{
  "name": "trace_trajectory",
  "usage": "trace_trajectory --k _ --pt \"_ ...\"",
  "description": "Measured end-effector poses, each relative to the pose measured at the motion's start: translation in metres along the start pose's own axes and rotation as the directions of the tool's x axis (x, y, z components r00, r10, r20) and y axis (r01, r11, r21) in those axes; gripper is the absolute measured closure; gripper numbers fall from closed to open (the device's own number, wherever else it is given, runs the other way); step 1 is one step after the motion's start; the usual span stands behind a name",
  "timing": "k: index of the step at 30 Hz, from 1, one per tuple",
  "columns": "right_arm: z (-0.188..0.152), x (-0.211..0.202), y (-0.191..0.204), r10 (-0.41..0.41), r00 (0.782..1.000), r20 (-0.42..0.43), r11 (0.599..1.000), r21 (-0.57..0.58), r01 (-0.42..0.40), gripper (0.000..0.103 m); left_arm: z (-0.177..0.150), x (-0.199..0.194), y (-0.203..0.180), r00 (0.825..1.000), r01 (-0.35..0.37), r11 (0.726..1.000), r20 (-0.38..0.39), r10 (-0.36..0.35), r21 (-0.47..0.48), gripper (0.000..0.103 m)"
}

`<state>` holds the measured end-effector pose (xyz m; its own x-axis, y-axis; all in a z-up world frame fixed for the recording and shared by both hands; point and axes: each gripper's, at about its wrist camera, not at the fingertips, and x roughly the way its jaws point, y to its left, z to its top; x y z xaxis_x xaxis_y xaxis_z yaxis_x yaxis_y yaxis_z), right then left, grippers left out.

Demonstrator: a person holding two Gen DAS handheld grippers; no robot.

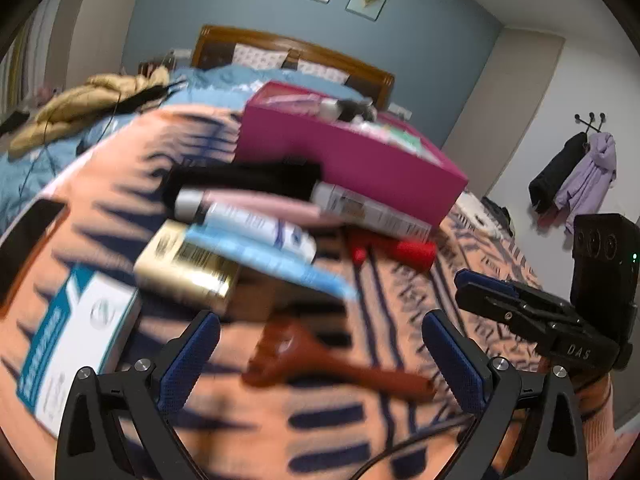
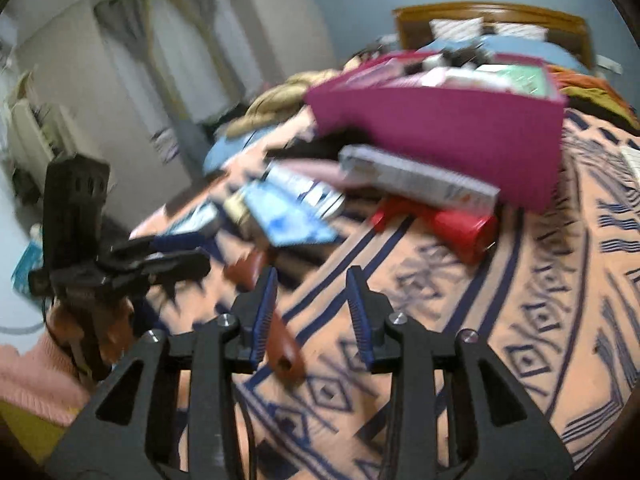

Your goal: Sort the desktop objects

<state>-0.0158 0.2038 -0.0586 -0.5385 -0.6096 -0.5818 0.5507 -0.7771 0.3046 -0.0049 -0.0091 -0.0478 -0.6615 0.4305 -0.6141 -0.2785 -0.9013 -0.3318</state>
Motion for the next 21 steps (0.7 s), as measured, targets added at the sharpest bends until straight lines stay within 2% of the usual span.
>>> trace_trajectory --k 2,4,7,9,10,11,15,17,21 --pt "0.004 -0.005 -0.002 -0.065 0.997 0.041 0.998 0.024 0.064 0.046 0.008 0.004 -0.009 1.000 -0.009 1.000 0.005 0.009 0.020 0.000" --pt "0.006 -0.008 -0.005 -0.120 0.990 0.071 0.992 0.033 0.118 0.038 0.015 0.009 -0.016 0.999 -0.031 0.999 0.011 0.030 0.032 0.000" --pt "0.005 -0.011 -0.007 -0.160 0.983 0.087 0.987 0.047 0.156 0.037 0.020 0.013 -0.025 0.998 -0.065 0.997 0.022 0.064 0.048 0.000" --pt "0.003 -0.014 -0.006 -0.188 0.978 0.092 0.982 0.045 0.185 0.031 0.021 0.014 -0.030 0.996 -0.084 0.995 0.031 0.082 0.054 0.000" --pt "0.003 -0.016 -0.006 -0.193 0.976 0.097 0.981 0.048 0.189 0.023 0.022 0.014 -0.031 0.996 -0.088 0.995 0.033 0.086 0.055 0.000" --pt "0.002 -0.018 -0.005 -0.197 0.975 0.103 0.980 0.052 0.192 0.020 0.022 0.014 -0.032 0.995 -0.092 0.994 0.035 0.090 0.055 0.000" --pt "0.003 -0.021 -0.001 -0.227 0.966 0.127 0.974 0.050 0.222 0.018 0.024 0.013 -0.035 0.991 -0.131 0.990 0.050 0.128 0.061 0.000" --pt "0.004 -0.021 0.000 -0.242 0.960 0.139 0.970 0.049 0.237 0.006 0.025 0.011 -0.036 0.987 -0.155 0.986 0.059 0.151 0.062 0.000" --pt "0.004 -0.022 -0.001 -0.249 0.955 0.159 0.968 0.069 0.241 0.003 0.023 0.011 -0.036 0.984 -0.172 0.983 0.064 0.168 0.058 0.000"
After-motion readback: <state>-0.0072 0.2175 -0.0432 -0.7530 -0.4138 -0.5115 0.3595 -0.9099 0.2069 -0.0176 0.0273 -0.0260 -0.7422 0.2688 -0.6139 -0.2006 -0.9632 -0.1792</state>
